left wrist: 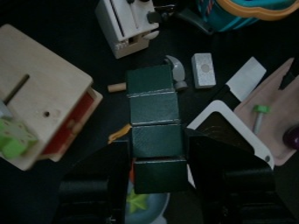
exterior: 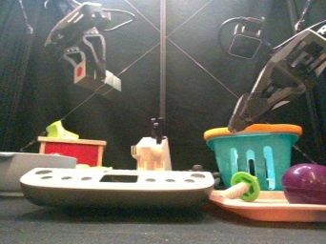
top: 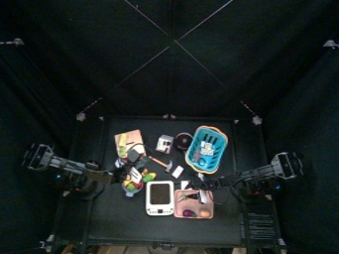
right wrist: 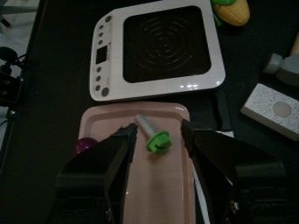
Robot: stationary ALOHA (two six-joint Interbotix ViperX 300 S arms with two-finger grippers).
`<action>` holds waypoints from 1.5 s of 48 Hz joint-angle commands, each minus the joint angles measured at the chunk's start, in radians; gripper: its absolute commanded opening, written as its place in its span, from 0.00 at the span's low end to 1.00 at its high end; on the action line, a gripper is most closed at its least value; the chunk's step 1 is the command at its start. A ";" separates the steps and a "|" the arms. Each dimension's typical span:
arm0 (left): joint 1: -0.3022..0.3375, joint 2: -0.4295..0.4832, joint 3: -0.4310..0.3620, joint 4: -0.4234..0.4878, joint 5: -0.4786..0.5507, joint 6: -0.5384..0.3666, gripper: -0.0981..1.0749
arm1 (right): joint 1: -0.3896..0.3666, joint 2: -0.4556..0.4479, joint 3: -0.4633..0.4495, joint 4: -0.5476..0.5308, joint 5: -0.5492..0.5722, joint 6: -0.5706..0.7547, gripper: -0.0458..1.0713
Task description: Place green sushi roll on stove
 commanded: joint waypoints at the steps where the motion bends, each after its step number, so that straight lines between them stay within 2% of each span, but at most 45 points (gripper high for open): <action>1: -0.026 0.067 -0.049 0.003 0.028 -0.071 0.62 | -0.011 -0.031 -0.025 -0.003 -0.003 -0.002 0.78; 5: -0.028 0.158 -0.101 -0.041 0.031 -0.114 0.62 | -0.017 -0.032 -0.025 -0.003 -0.002 -0.002 0.78; 13: -0.029 0.322 -0.244 -0.120 0.069 -0.115 0.62 | -0.025 -0.034 -0.025 -0.002 0.000 -0.002 0.78; 23: -0.060 0.457 -0.402 -0.141 0.132 -0.129 0.62 | -0.017 -0.034 -0.023 0.003 0.000 0.000 0.78; 31: -0.069 0.555 -0.477 -0.161 0.150 -0.160 0.62 | -0.017 -0.034 -0.023 0.012 -0.006 0.002 0.78; 36: -0.069 0.603 -0.497 -0.189 0.181 -0.218 0.62 | -0.015 -0.034 -0.021 0.023 -0.008 0.002 0.78; 42: -0.072 0.617 -0.495 -0.199 0.242 -0.319 0.62 | -0.014 -0.031 -0.015 0.038 -0.009 0.002 0.78; 50: -0.075 0.638 -0.494 -0.201 0.247 -0.419 0.62 | -0.012 -0.029 -0.015 0.034 -0.009 0.000 0.78; 64: -0.066 0.681 -0.502 -0.235 0.207 -0.468 0.63 | -0.011 -0.023 -0.015 0.037 -0.009 0.000 0.78; 72: -0.064 0.695 -0.506 -0.222 0.132 -0.469 0.64 | 0.002 -0.021 -0.018 0.034 -0.009 0.000 0.78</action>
